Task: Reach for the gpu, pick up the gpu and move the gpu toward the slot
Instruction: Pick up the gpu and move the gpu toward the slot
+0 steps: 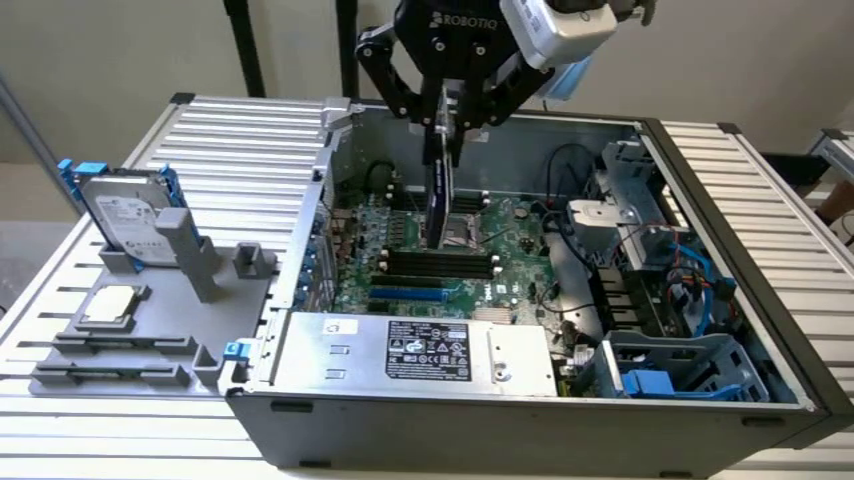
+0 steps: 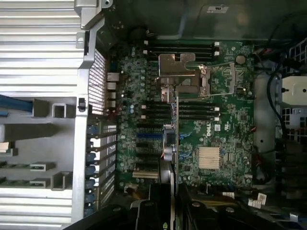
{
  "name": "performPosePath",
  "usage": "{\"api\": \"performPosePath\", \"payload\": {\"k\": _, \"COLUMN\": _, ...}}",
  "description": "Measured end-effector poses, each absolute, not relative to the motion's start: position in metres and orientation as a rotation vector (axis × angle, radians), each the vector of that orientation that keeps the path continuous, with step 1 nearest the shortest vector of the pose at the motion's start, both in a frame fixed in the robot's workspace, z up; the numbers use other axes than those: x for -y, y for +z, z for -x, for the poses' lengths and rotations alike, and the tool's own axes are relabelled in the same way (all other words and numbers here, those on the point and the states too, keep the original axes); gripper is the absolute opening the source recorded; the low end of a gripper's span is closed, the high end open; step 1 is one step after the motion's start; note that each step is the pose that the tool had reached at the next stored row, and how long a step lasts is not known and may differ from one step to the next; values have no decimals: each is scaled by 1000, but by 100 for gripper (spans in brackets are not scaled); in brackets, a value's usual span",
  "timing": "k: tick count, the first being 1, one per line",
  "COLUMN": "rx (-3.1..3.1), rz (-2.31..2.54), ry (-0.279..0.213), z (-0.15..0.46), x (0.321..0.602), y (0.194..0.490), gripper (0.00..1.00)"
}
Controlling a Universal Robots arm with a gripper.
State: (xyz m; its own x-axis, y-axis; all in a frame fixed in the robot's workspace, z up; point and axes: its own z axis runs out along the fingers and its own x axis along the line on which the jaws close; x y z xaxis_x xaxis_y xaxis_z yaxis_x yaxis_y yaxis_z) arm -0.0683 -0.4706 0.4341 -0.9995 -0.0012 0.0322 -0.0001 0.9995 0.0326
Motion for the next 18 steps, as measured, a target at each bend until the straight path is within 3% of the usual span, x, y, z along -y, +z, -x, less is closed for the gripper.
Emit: {"api": "performPosePath", "payload": {"k": 18, "rx": 3109, "rz": -1, "ry": -50, "z": 30, "x": 453, "y": 427, "gripper": 26}}
